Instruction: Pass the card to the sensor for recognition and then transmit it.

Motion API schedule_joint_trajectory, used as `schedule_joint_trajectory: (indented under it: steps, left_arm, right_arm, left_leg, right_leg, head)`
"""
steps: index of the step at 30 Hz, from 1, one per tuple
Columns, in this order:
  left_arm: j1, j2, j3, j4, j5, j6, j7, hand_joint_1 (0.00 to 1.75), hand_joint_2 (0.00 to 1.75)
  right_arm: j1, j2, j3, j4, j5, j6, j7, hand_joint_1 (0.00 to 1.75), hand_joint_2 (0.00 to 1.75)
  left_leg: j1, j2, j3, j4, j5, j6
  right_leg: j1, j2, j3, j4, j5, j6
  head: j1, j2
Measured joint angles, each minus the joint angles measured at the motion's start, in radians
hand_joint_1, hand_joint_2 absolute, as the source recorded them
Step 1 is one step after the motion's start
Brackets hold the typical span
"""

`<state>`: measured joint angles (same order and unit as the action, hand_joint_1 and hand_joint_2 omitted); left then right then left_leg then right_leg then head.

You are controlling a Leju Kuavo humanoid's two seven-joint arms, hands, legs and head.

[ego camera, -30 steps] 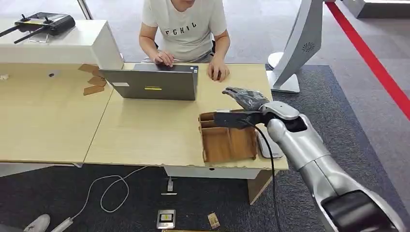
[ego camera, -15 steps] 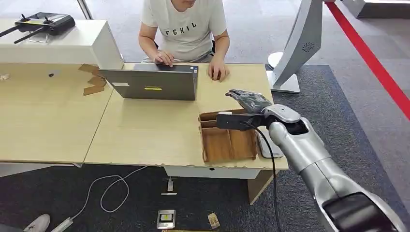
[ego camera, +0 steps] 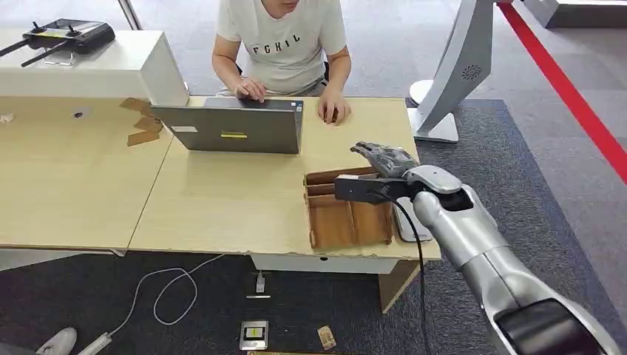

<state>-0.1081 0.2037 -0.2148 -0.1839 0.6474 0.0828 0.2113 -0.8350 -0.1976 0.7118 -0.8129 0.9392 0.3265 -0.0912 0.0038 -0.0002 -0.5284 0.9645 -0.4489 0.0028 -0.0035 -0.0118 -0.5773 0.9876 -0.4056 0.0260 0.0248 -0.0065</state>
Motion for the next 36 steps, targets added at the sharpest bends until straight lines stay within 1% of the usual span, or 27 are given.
schedule_joint_trajectory:
  steps: [8,21,24,29,36]
  left_arm:
    - [0.000,0.005,-0.004,0.000,-0.001,-0.007,0.004,0.00,0.00]
    - [0.000,0.004,-0.005,0.000,-0.001,0.014,0.027,0.00,0.00]
    - [0.000,0.004,-0.009,0.000,-0.001,0.014,0.029,0.00,0.00]
    - [0.000,0.005,-0.021,0.000,-0.001,0.010,0.029,0.00,0.00]
    - [0.000,0.005,-0.029,0.000,-0.001,0.005,0.027,0.00,0.00]
  right_arm:
    - [0.003,-0.005,-0.017,0.004,0.017,-0.008,0.000,0.00,1.75]
    - [0.007,-0.001,-0.034,0.026,0.037,-0.027,0.000,0.00,1.75]
    - [0.010,-0.002,-0.038,0.030,0.034,-0.023,0.001,0.00,1.75]
    - [0.022,-0.004,-0.047,0.028,0.027,-0.002,0.023,0.00,1.75]
    - [0.037,-0.008,-0.065,0.023,0.021,0.001,0.027,0.00,1.75]
  left_leg:
    - [0.000,0.000,0.000,0.000,0.000,0.000]
    - [0.000,0.000,0.000,0.000,0.000,0.000]
    - [0.000,0.000,0.000,0.000,0.000,0.000]
    - [0.000,0.000,0.000,0.000,0.000,0.000]
    - [0.000,0.000,0.000,0.000,0.000,0.000]
  right_leg:
    - [0.000,0.000,0.000,0.000,0.000,0.000]
    - [0.000,0.000,0.000,0.000,0.000,0.000]
    - [0.000,0.000,0.000,0.000,0.000,0.000]
    - [0.000,0.000,0.000,0.000,0.000,0.000]
    - [0.000,0.000,0.000,0.000,0.000,0.000]
  head:
    - [0.000,0.000]
    - [0.000,0.000]
    - [0.000,0.000]
    - [0.000,0.000]
    - [0.000,0.000]
